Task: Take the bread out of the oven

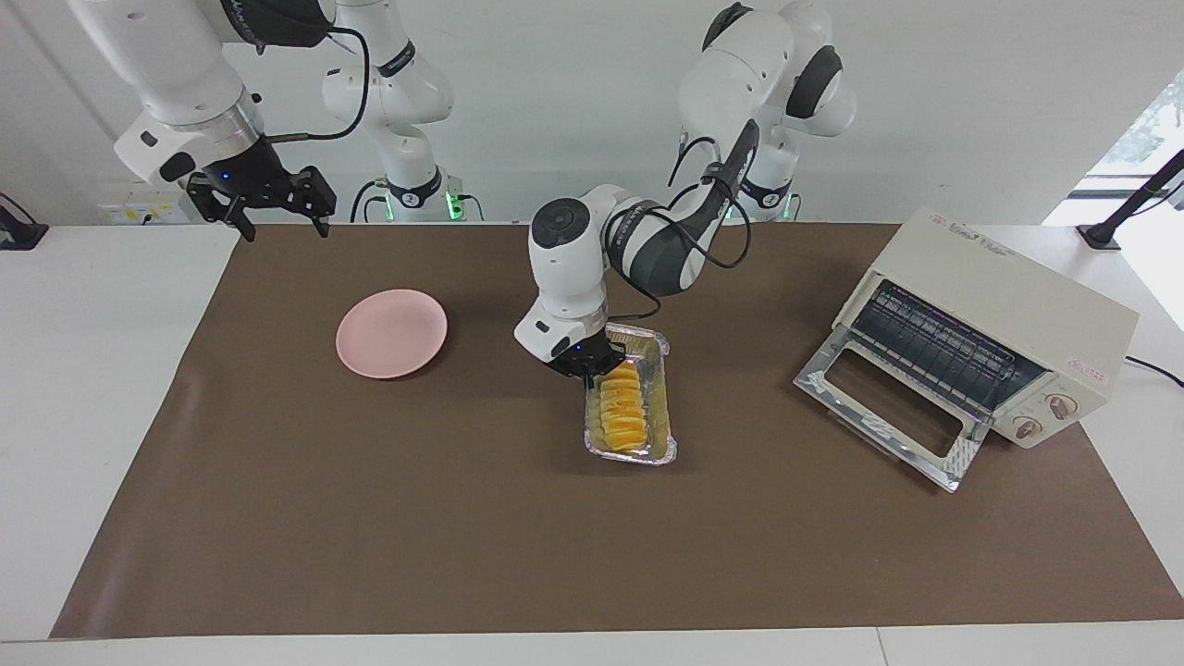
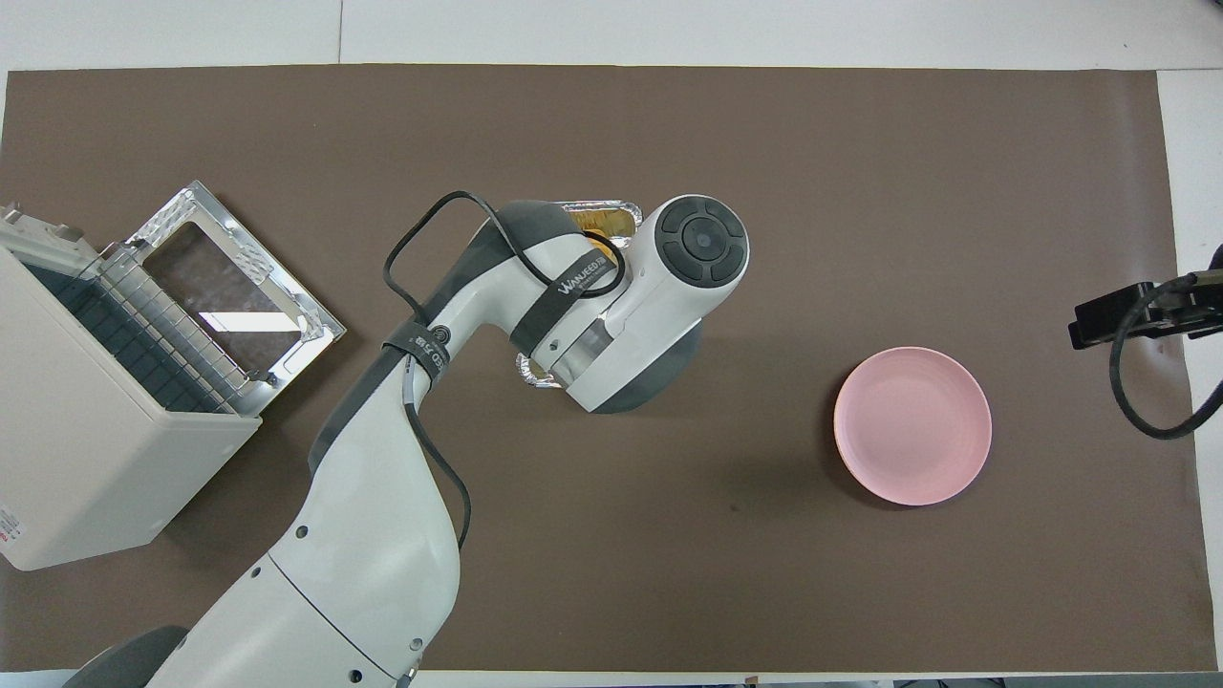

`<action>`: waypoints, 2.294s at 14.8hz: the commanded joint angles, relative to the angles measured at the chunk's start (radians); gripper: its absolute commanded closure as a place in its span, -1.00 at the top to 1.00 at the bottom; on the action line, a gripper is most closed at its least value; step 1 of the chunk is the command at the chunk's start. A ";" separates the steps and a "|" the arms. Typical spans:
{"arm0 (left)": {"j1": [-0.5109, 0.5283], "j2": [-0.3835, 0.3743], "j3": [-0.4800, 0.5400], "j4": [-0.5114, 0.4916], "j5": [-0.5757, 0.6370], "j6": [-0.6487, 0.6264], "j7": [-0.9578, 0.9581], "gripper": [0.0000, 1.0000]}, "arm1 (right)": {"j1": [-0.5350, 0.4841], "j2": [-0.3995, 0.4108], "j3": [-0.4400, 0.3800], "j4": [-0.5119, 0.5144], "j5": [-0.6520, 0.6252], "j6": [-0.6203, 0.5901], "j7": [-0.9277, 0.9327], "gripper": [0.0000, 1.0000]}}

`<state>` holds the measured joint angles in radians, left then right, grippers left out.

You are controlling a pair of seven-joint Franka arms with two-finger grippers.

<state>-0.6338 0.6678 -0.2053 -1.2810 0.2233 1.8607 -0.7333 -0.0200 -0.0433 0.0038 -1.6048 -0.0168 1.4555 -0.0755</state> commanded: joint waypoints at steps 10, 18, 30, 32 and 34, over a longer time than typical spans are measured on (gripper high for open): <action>-0.043 -0.042 0.024 -0.080 -0.021 0.043 -0.098 0.84 | -0.023 -0.029 0.008 -0.033 -0.011 -0.001 -0.021 1.00; 0.227 -0.282 0.142 -0.087 -0.099 -0.086 0.047 1.00 | 0.080 -0.024 0.022 -0.064 0.003 0.074 0.173 1.00; 0.598 -0.643 0.144 -0.234 -0.182 -0.503 0.519 1.00 | 0.422 0.232 0.022 -0.099 0.001 0.406 0.696 1.00; 0.598 -0.695 0.142 -0.282 -0.191 -0.493 0.522 1.00 | 0.442 0.275 0.022 -0.104 0.001 0.462 0.747 1.00; 0.595 -0.702 0.142 -0.305 -0.219 -0.431 0.526 1.00 | 0.497 0.377 0.022 -0.089 -0.002 0.540 0.848 1.00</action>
<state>-0.0430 0.0075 -0.0620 -1.5206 0.0346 1.3650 -0.2242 0.4398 0.2613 0.0295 -1.7083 -0.0160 1.9367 0.6940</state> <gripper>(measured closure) 0.000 0.000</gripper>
